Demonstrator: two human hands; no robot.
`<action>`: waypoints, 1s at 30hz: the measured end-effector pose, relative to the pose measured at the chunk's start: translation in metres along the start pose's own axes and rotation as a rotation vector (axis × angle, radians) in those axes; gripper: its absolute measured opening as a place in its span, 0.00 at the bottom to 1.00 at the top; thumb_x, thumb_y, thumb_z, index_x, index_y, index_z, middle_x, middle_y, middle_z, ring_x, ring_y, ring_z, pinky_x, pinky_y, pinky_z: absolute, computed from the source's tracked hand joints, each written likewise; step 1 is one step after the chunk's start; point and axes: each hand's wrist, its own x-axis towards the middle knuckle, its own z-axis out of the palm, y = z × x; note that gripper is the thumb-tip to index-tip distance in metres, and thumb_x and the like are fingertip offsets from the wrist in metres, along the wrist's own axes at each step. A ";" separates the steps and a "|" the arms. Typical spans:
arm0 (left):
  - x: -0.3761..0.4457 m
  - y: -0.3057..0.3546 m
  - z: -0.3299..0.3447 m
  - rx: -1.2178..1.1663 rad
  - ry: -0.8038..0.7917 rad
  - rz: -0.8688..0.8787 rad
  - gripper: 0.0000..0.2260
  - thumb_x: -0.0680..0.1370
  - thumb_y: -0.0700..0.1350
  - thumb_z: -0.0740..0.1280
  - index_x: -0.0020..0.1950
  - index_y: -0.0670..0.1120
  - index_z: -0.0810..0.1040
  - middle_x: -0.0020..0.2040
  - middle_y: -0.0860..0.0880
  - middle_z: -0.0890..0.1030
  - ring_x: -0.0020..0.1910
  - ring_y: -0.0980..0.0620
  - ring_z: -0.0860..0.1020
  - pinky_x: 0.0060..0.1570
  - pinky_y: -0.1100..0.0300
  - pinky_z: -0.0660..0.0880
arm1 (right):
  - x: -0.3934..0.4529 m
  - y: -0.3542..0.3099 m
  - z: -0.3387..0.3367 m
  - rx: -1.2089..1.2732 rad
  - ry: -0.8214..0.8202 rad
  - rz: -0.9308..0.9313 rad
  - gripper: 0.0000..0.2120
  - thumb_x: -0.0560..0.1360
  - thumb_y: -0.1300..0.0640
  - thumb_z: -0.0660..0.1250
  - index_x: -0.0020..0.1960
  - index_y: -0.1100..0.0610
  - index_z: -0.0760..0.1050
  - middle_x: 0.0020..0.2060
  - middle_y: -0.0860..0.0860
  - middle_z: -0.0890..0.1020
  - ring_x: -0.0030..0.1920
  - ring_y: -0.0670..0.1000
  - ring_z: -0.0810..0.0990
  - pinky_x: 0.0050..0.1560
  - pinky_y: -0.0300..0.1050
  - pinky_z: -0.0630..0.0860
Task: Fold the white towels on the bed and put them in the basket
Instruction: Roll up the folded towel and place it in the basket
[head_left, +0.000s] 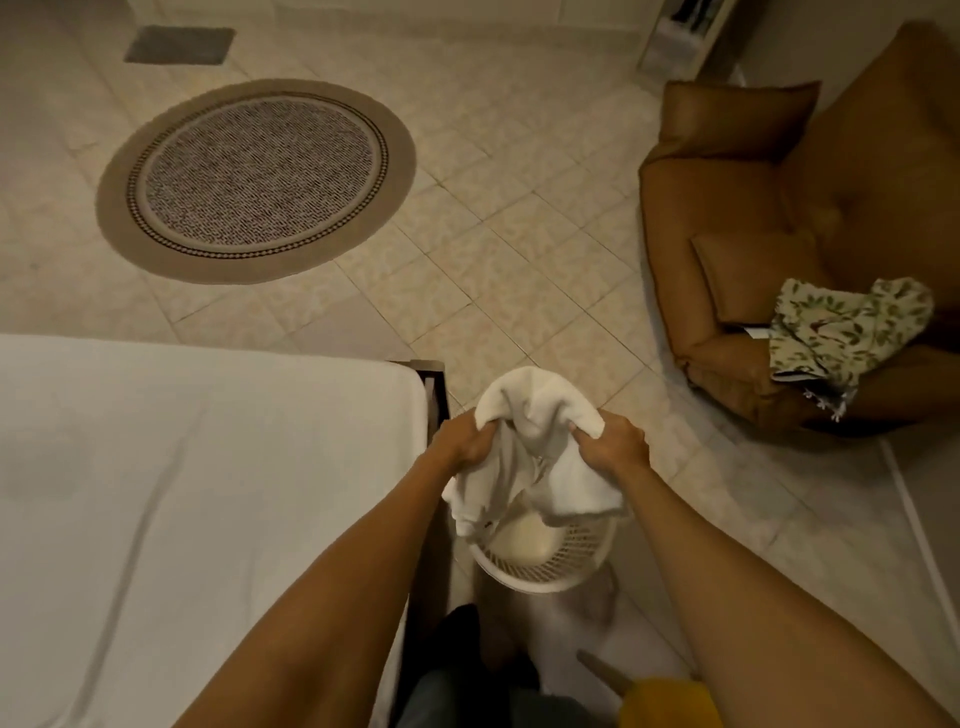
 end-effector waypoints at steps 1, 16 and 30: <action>0.004 0.004 0.009 -0.051 0.001 0.001 0.20 0.83 0.51 0.51 0.73 0.46 0.66 0.72 0.42 0.71 0.69 0.40 0.69 0.68 0.50 0.65 | 0.003 0.006 0.003 0.023 -0.007 0.012 0.18 0.76 0.48 0.65 0.62 0.55 0.74 0.57 0.59 0.80 0.57 0.62 0.77 0.48 0.45 0.70; 0.029 0.023 0.119 -0.735 -0.141 -0.276 0.19 0.80 0.59 0.52 0.67 0.52 0.69 0.62 0.46 0.78 0.59 0.44 0.77 0.58 0.44 0.78 | 0.042 0.065 0.030 0.173 -0.225 0.089 0.19 0.77 0.45 0.61 0.65 0.50 0.72 0.59 0.53 0.79 0.58 0.57 0.77 0.50 0.42 0.68; 0.033 0.023 0.121 -1.251 -0.437 -0.466 0.37 0.75 0.71 0.45 0.62 0.41 0.69 0.50 0.38 0.78 0.48 0.39 0.79 0.48 0.45 0.77 | 0.042 0.096 0.029 0.174 -0.625 0.025 0.39 0.59 0.49 0.78 0.68 0.49 0.69 0.60 0.48 0.78 0.60 0.52 0.75 0.62 0.51 0.73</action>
